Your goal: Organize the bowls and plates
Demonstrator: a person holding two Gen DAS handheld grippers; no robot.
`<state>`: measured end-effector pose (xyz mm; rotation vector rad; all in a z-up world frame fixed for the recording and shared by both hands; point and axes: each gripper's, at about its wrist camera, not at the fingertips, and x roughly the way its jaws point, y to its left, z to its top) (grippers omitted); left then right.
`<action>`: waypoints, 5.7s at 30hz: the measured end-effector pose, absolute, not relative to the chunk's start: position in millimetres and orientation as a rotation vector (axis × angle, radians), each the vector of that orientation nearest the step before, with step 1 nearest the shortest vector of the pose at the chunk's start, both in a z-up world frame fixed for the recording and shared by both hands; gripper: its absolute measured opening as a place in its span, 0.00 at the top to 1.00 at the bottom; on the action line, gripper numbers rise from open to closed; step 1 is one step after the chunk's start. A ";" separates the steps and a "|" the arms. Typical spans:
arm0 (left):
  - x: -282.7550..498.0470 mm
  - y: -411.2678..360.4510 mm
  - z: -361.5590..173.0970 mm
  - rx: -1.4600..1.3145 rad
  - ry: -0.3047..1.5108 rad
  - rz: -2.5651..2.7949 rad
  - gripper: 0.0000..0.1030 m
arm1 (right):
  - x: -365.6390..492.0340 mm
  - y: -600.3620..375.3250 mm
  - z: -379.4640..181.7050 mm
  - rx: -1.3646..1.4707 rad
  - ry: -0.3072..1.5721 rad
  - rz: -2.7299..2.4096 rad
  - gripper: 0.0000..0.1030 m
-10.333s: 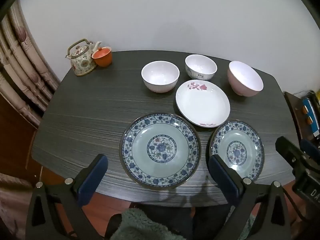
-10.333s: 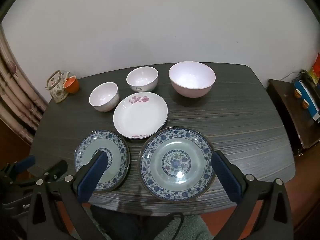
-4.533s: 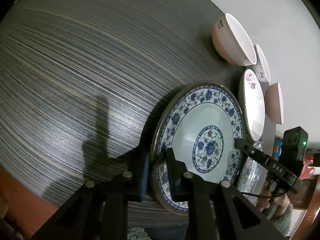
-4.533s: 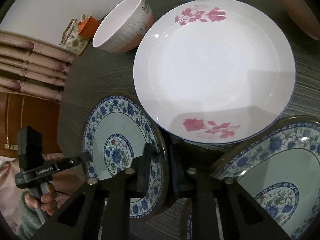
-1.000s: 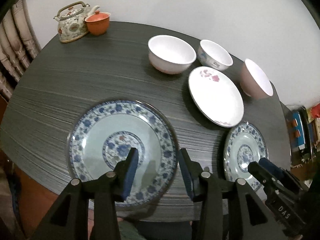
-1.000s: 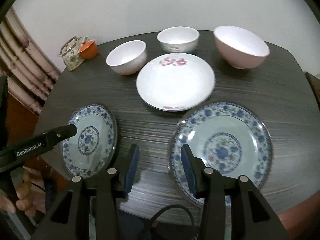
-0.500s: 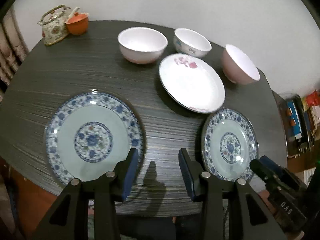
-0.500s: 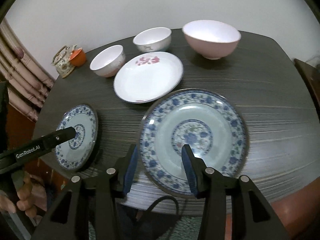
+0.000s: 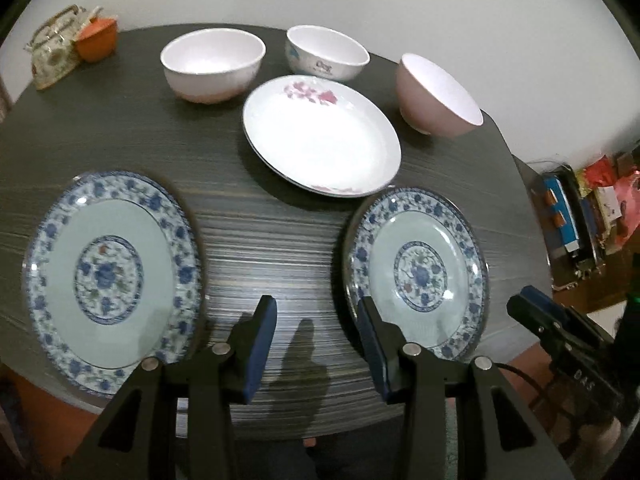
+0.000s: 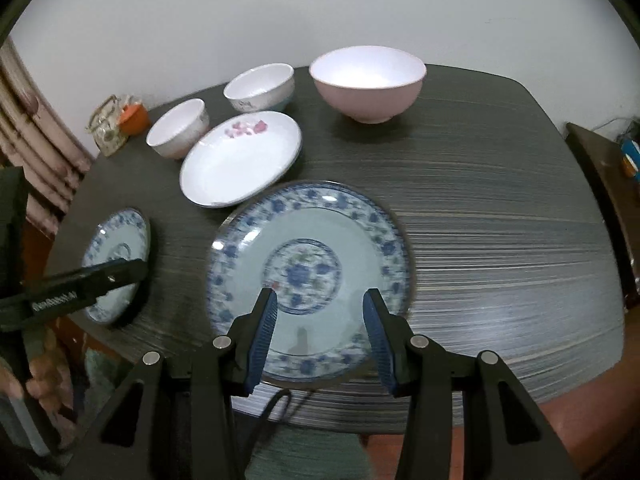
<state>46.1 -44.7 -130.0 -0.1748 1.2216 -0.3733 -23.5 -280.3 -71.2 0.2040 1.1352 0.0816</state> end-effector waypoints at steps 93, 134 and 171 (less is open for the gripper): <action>73.2 15.4 -133.5 -0.383 1.255 -0.458 0.86 | 10.9 -316.1 -121.5 0.667 1.195 0.390 0.88; 56.2 225.8 -167.0 -0.573 1.241 -0.115 0.84 | 84.0 -84.0 -151.7 0.505 1.374 0.565 0.87; 66.6 182.8 -171.1 -0.378 1.256 0.071 0.68 | 73.9 -28.3 -130.0 0.099 1.357 0.470 0.64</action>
